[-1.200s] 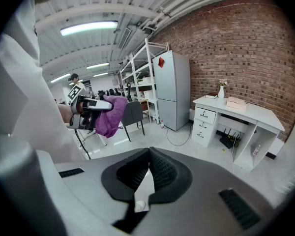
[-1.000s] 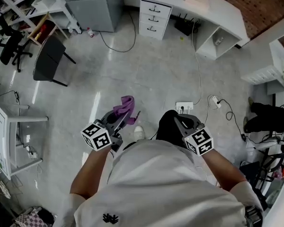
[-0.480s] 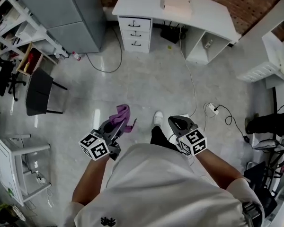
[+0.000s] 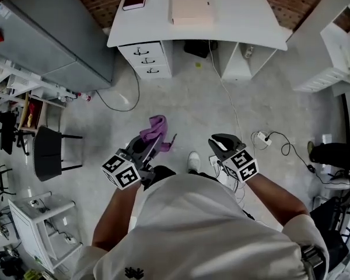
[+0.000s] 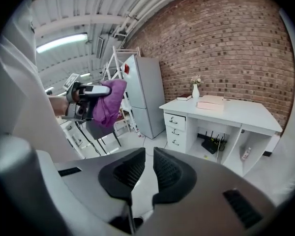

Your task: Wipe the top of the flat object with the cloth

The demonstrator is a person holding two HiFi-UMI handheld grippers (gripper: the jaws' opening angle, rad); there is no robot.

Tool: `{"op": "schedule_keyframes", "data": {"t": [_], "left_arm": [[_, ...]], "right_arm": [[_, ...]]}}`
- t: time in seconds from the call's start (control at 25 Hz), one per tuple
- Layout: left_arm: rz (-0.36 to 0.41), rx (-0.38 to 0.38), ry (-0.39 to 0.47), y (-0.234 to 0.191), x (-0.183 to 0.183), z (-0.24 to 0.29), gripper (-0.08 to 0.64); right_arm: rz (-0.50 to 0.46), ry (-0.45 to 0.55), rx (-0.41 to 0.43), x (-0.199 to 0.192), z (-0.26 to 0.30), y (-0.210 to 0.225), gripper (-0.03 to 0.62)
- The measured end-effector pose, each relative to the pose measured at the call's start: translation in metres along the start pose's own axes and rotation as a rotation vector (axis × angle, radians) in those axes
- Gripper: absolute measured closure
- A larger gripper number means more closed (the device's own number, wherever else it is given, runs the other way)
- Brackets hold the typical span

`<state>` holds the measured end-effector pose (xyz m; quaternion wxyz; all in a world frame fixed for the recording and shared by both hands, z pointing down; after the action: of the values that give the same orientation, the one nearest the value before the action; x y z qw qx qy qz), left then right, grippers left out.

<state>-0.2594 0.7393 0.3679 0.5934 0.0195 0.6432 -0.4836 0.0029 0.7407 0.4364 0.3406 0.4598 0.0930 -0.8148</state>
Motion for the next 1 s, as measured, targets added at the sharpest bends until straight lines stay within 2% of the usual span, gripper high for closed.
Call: {"op": "schedule_keyframes", "data": {"t": [0.08,0.2,0.44,0.6,0.72,0.84,1.0], "left_arm": [[-0.006,-0.006,-0.006,-0.015,0.016,0.033,0.492],[-0.013,-0.01,-0.025,-0.045,0.04,0.075,0.492],[0.001,-0.073,-0.066,-0.118,0.097,0.147,0.492],[0.015,-0.115,-0.134,-0.182,0.148,0.203,0.492],[0.039,-0.166,-0.16,-0.219,0.189,0.245,0.492],[0.053,-0.215,-0.181,-0.257,0.225,0.287,0.493],[0.098,-0.226,-0.22,-0.286,0.265,0.336,0.494]], "right_arm": [[0.003,0.009,-0.029,0.011,0.013,0.035,0.545],[0.023,0.024,-0.077,0.031,0.037,0.084,0.56],[0.075,0.057,-0.189,0.079,0.087,0.162,0.563],[0.096,0.059,-0.268,0.129,0.126,0.208,0.563],[0.084,0.044,-0.29,0.163,0.153,0.24,0.563],[0.1,0.03,-0.335,0.181,0.181,0.278,0.563],[0.084,0.024,-0.352,0.207,0.208,0.313,0.563]]}}
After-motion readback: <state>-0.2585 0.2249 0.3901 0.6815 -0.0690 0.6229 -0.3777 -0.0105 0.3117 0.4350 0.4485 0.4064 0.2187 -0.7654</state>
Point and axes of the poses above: the fingertips, and each gripper's own axes: z forward along the fingers, y to its right, x out of its top, the point moved 7 cm from there along -z, backward along the fingers, and after that the axes turned 1 degree about -z, right-handed, at the moved point
